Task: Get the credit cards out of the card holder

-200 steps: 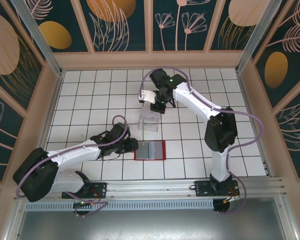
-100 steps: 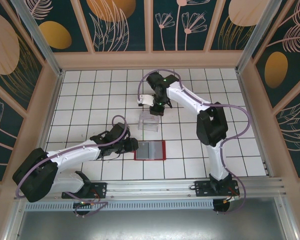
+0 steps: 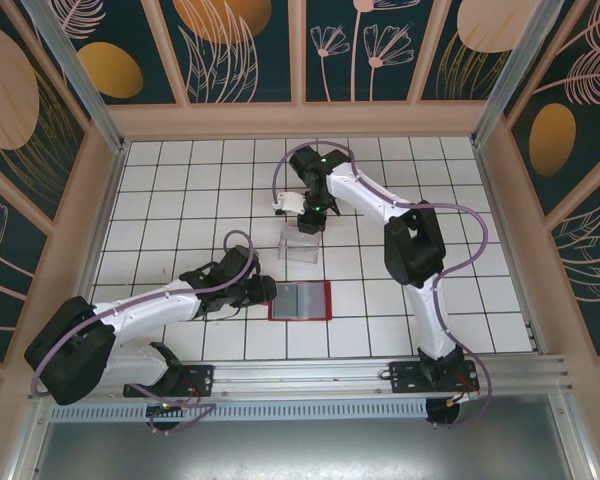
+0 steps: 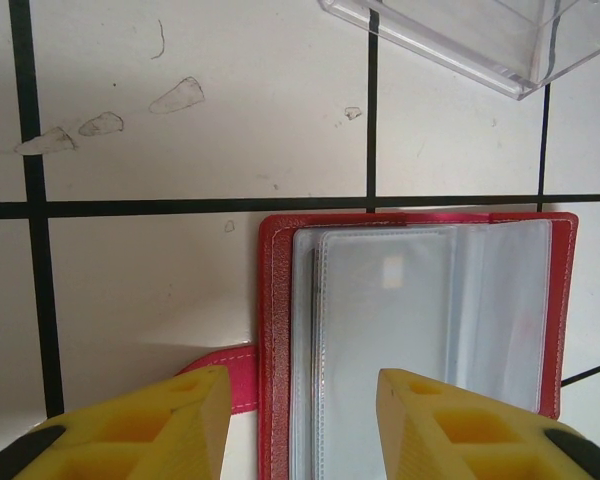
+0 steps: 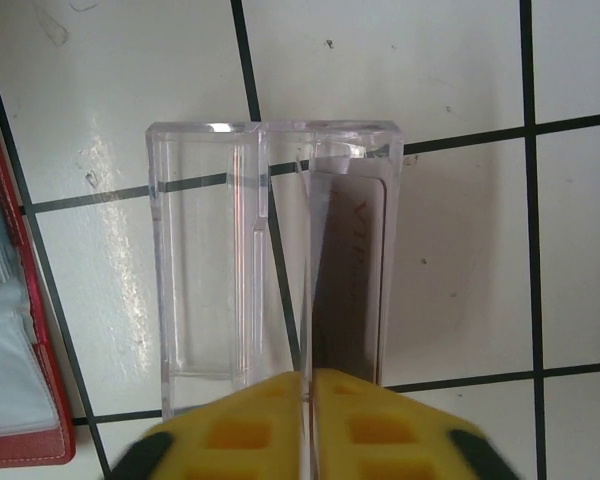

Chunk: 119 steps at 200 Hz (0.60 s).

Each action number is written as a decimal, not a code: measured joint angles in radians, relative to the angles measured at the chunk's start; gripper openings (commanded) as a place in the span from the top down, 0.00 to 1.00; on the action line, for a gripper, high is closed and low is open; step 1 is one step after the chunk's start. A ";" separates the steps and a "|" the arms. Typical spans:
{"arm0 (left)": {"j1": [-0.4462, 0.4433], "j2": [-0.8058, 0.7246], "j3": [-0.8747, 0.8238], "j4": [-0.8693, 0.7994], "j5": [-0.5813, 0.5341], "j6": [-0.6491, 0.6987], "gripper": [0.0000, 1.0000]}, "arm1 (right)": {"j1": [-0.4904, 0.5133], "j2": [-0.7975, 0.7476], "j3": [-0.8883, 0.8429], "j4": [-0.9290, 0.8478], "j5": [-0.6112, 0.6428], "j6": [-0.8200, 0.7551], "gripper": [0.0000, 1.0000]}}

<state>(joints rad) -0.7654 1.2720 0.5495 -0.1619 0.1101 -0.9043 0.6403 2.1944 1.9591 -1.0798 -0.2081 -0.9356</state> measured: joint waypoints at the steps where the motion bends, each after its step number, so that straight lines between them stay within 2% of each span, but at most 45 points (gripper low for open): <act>1: 0.000 0.000 0.000 0.000 0.000 0.000 0.56 | 0.000 0.000 0.000 0.000 0.000 -0.002 0.79; 17: 0.000 0.000 0.000 0.000 0.000 0.000 0.56 | 0.000 0.000 0.004 0.001 0.002 0.001 0.74; 77: 0.000 -0.012 0.000 -0.002 -0.016 0.000 0.56 | 0.001 -0.045 -0.052 0.122 0.056 0.048 0.71; 97: 0.000 -0.023 0.000 -0.002 -0.019 0.000 0.56 | 0.003 -0.109 -0.124 0.201 0.086 0.115 0.71; 119: 0.008 -0.019 0.000 -0.002 -0.016 0.002 0.55 | 0.004 -0.175 -0.192 0.294 0.116 0.254 0.71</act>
<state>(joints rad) -0.7574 1.2533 0.5495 -0.1635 0.0937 -0.9028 0.6441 2.0193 1.7668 -0.7860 -0.0921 -0.6811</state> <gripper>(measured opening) 0.444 0.288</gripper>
